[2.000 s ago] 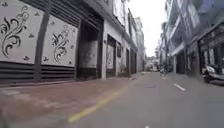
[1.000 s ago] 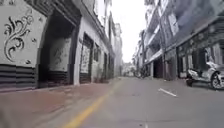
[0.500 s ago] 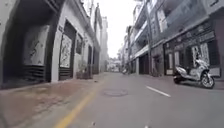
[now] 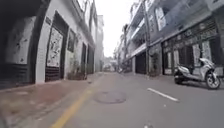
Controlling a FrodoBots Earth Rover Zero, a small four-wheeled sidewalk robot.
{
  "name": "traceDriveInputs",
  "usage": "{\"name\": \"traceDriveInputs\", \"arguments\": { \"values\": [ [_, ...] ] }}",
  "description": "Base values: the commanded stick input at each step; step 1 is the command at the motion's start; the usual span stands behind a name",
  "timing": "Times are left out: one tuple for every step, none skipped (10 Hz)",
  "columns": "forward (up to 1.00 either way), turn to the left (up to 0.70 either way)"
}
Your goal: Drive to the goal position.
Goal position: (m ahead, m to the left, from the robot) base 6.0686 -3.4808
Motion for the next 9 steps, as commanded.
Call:
{"name": "traceDriveInputs", "arguments": {
  "values": [
    [1.00, 0.01],
    [1.00, 0.04],
    [1.00, -0.04],
    [1.00, -0.11],
    [1.00, -0.19],
    [1.00, -0.27],
    [1.00, -0.34],
    [1.00, -0.27],
    [1.00, -0.20]
  ]
}}
